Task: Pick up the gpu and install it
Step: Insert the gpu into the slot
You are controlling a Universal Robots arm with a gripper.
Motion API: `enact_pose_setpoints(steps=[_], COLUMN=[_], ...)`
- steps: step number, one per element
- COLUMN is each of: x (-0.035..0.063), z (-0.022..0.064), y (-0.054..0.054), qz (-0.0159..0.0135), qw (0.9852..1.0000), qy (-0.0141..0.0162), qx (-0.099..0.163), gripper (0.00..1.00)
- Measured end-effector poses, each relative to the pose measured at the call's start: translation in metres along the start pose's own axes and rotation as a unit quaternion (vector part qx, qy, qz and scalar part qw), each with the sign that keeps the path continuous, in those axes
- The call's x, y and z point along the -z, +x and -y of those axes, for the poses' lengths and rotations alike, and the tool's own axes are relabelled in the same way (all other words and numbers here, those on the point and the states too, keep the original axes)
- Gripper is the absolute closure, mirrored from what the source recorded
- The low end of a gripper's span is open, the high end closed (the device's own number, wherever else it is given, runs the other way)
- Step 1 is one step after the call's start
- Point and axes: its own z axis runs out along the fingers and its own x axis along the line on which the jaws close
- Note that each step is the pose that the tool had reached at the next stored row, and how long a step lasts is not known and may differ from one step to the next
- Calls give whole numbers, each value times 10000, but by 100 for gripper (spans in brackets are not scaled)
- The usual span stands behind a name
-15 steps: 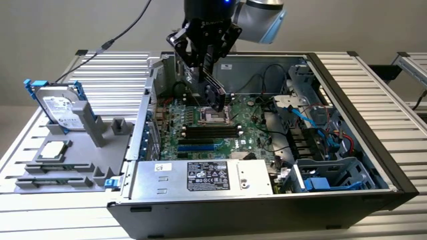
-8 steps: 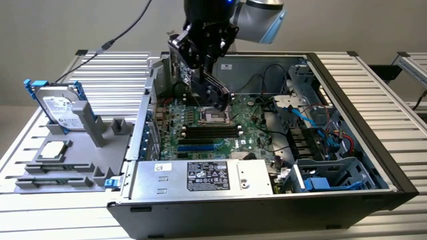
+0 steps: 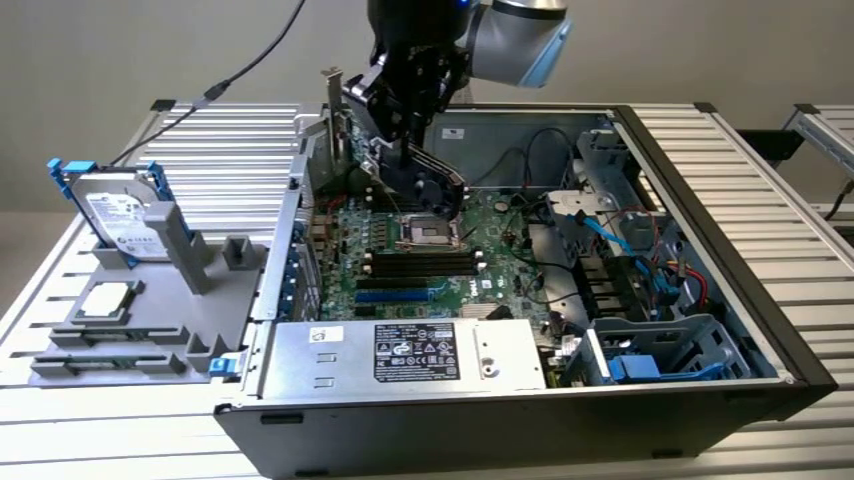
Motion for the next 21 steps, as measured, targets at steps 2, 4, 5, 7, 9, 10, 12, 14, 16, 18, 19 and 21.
enact_pose_setpoints(steps=[2, 4, 5, 7, 9, 10, 12, 14, 16, 18, 19, 21], x=[-2, -2, -2, -3, -4, -5, -6, -6, -7, -7, -7, -8], z=[0, 0, 0, 0, 0, 0, 1, 1, 1, 1, 1, 1], y=[0, 0, 0, 0, 0, 0, 0, 0, 0, 0, 0, 0], qz=[-13, -26, -32, -45, -57, -64, -77, -90, -102, -115, -121, -134], qw=[9998, 9993, 9990, 9980, 9967, 9958, 9940, 9919, 9894, 9867, 9852, 9818], qy=[7, 15, 19, 26, 33, 37, 45, 52, 60, 67, 70, 78], qx=[179, 363, 454, 632, 811, 909, 1087, 1267, 1445, 1623, 1710, 1895], gripper=[73, 73, 73, 73, 73, 73, 73, 73, 73, 73, 73, 73])
